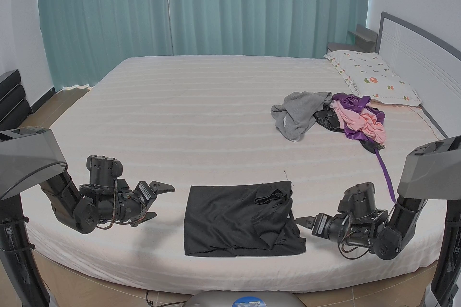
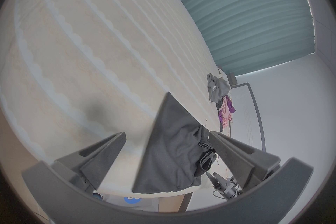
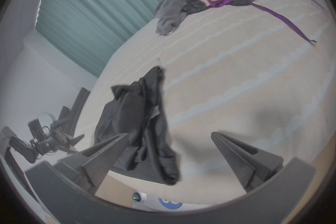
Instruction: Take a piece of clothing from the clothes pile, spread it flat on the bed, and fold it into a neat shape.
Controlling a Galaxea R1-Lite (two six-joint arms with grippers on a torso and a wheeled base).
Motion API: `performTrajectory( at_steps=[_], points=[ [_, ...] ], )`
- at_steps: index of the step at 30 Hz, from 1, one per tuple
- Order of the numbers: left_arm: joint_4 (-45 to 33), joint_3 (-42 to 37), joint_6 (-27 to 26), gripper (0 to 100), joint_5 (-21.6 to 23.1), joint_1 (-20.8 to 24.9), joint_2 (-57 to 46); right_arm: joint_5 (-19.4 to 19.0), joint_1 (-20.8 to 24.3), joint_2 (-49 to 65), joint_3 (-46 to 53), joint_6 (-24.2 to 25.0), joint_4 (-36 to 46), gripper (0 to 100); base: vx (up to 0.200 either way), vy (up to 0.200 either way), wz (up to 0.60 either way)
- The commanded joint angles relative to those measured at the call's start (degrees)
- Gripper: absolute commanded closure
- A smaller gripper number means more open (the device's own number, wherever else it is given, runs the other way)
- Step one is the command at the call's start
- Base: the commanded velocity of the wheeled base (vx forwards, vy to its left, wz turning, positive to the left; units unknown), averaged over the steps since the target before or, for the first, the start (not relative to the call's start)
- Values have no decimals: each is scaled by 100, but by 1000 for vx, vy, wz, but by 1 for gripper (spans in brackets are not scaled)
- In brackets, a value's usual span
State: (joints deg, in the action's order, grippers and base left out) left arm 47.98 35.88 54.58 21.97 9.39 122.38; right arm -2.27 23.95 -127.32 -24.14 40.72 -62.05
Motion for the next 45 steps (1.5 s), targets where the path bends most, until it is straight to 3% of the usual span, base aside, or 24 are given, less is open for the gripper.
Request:
performTrajectory(
  at_steps=[1,9,15,19,24,29,31,36,39,45],
  points=[
    [9,-11,-9,0,9,2,40,578,751,278,-680,-222,703,0,0,200,0],
    [9,-19,-52,0,1,19,67,1150,1094,207,-1480,-442,1758,0,0,50,0],
    [9,-19,-52,0,-8,37,58,1202,1067,216,-1717,-609,2355,0,0,0,0],
    [27,-90,-79,0,-8,46,58,1756,1076,76,-2025,-881,2927,0,0,0,0],
    [27,-90,-79,0,-8,46,58,1976,918,-47,-1998,-1119,3146,0,0,0,0],
    [18,-98,-79,0,-8,46,58,1993,646,111,-1805,-1110,3094,0,0,0,0],
    [27,-90,-79,0,-8,46,58,1879,241,585,-1392,-1075,3094,0,0,0,0],
    [27,-90,-79,0,-17,46,58,1571,-93,814,-838,-1048,3059,0,0,0,0],
    [18,-90,-79,0,-8,46,58,1202,-348,946,-223,-1048,2654,0,0,0,0],
    [27,-90,-79,0,-26,46,58,1027,-682,1025,489,-1066,1600,0,0,0,0]
  ],
)
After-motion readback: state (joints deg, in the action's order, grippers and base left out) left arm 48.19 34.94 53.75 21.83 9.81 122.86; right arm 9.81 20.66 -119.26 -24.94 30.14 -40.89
